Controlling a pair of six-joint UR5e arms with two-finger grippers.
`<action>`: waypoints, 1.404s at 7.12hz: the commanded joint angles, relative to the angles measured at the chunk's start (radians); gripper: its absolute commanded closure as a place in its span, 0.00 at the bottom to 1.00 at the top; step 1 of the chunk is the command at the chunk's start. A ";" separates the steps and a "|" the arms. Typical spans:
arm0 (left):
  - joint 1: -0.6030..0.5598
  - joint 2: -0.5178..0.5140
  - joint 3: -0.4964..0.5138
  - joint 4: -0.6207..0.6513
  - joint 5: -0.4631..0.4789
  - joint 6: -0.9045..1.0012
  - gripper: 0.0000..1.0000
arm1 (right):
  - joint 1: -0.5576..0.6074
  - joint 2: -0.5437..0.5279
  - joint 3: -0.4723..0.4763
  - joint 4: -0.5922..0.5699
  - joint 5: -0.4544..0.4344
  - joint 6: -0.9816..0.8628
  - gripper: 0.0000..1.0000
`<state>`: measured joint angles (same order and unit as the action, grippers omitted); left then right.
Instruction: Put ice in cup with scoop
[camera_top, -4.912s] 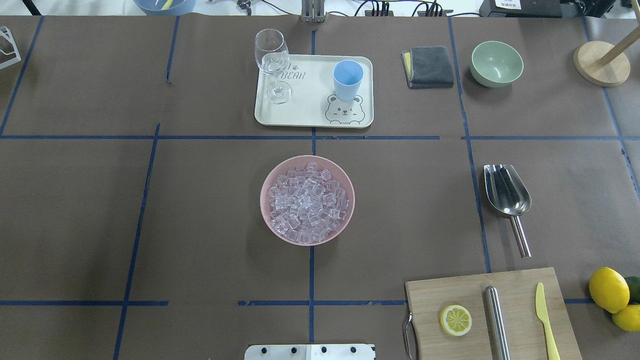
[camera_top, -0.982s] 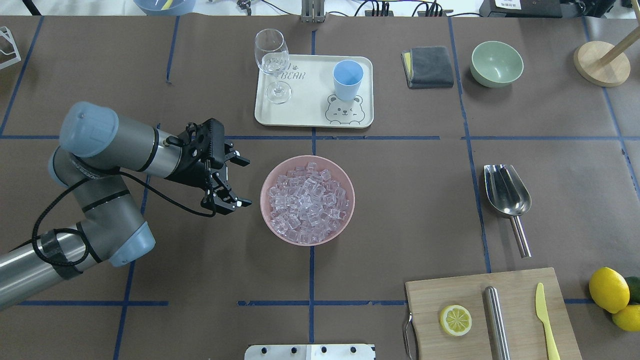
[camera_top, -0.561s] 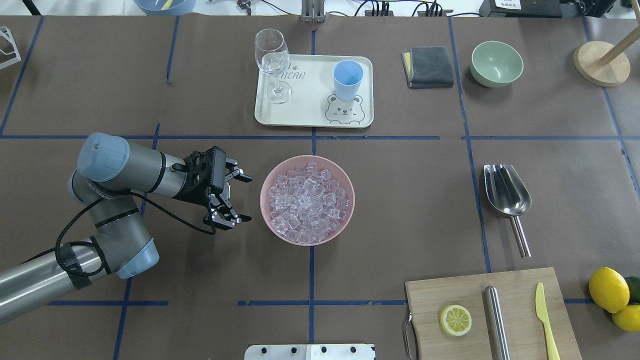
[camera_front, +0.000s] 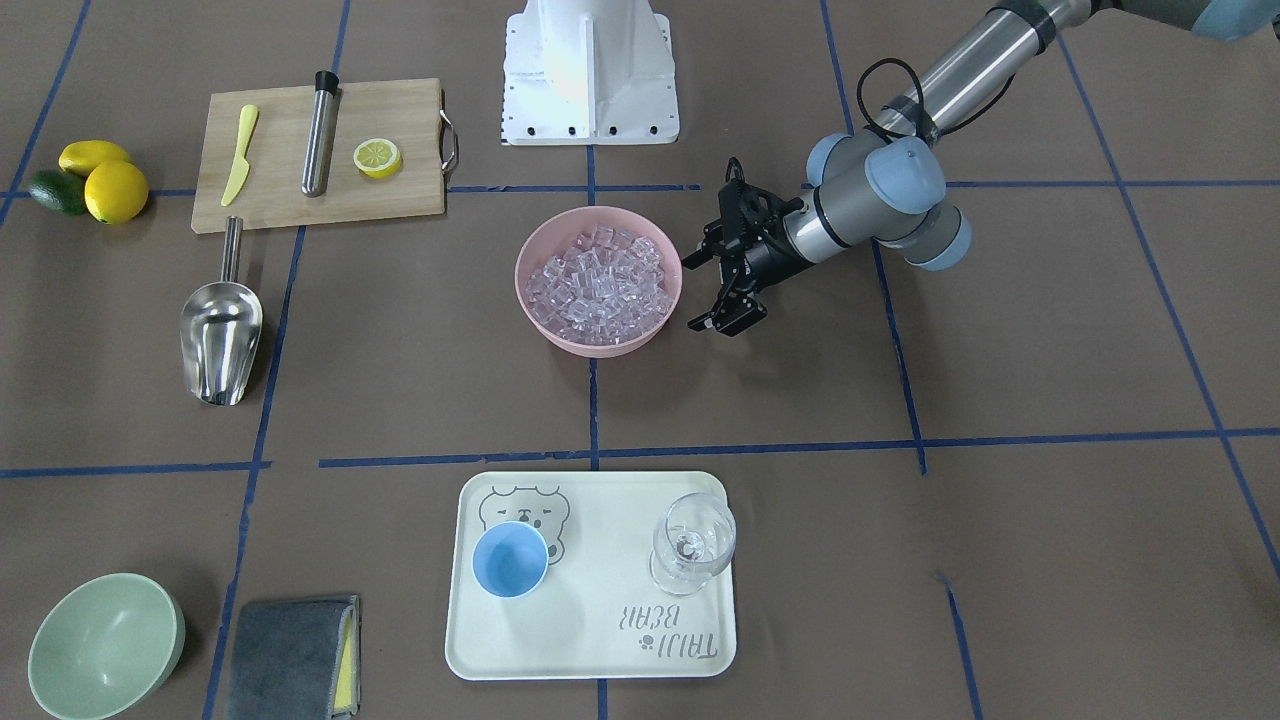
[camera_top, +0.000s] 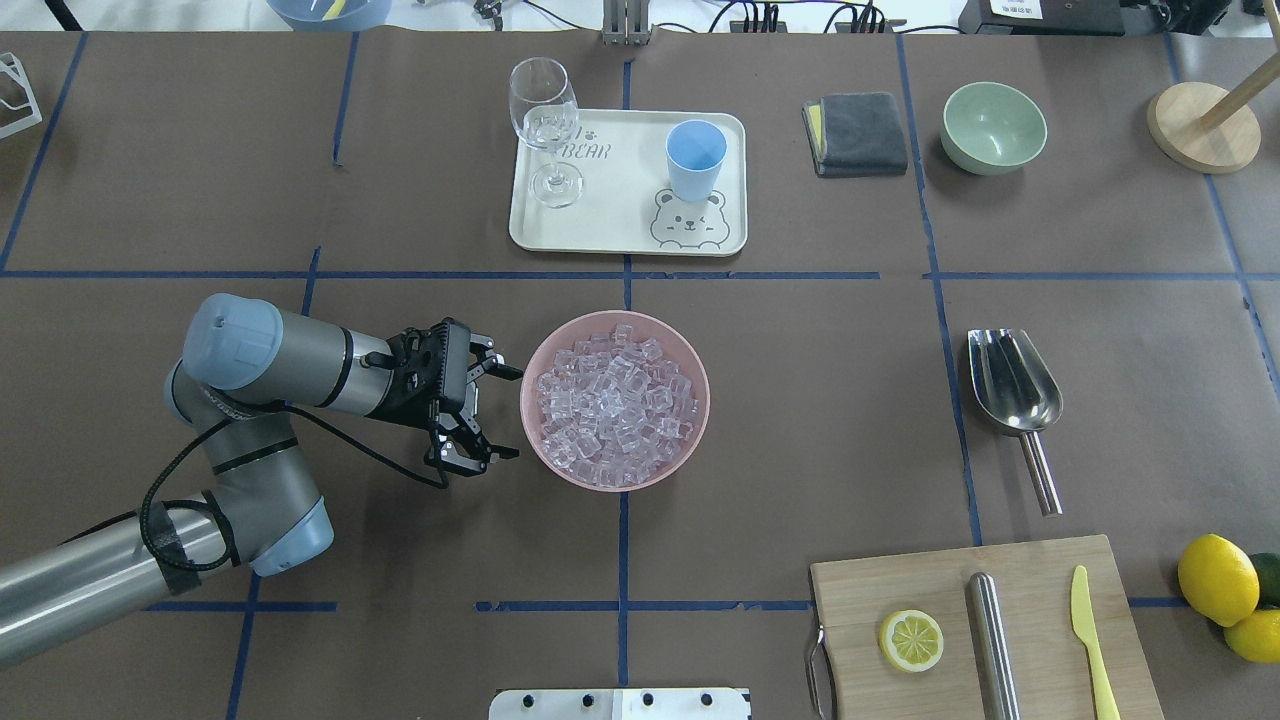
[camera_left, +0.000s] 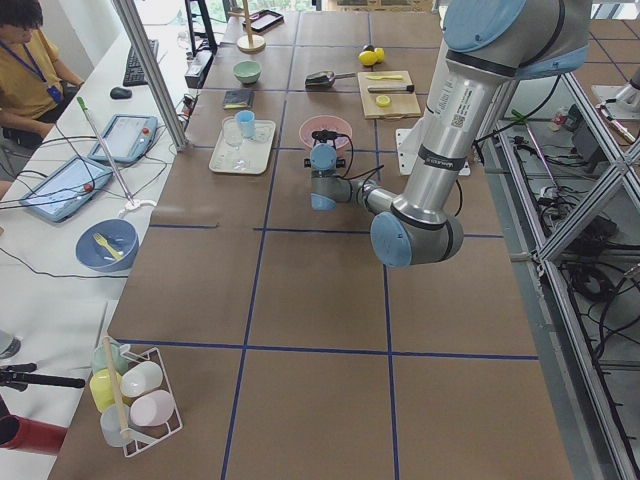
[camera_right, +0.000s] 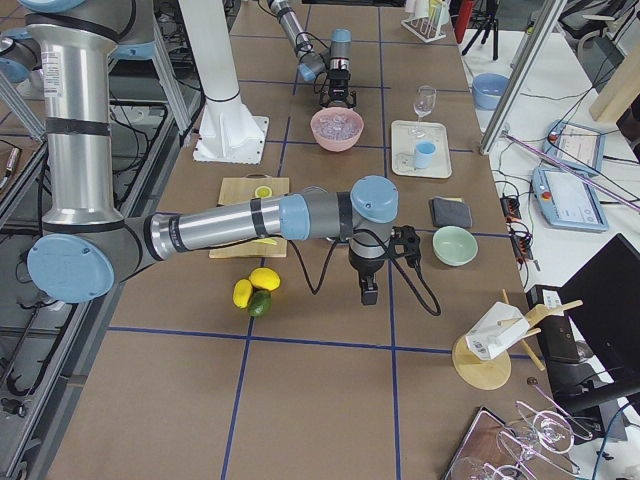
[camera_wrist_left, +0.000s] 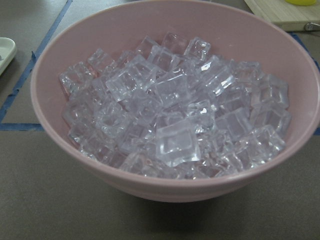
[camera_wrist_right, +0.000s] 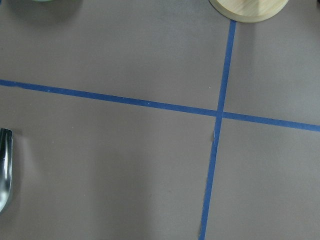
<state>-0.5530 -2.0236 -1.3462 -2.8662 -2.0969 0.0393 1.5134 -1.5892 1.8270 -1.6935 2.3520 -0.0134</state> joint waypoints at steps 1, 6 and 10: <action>0.008 -0.004 0.004 -0.007 0.003 -0.004 0.00 | -0.039 0.000 0.024 0.002 0.001 0.042 0.00; 0.010 -0.012 0.005 -0.005 0.023 -0.015 0.00 | -0.269 -0.002 0.216 0.005 -0.010 0.341 0.00; 0.015 -0.018 0.005 -0.005 0.034 -0.016 0.00 | -0.624 -0.073 0.236 0.364 -0.213 0.878 0.00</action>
<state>-0.5389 -2.0418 -1.3407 -2.8716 -2.0638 0.0231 1.0177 -1.6343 2.0653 -1.4369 2.2125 0.7093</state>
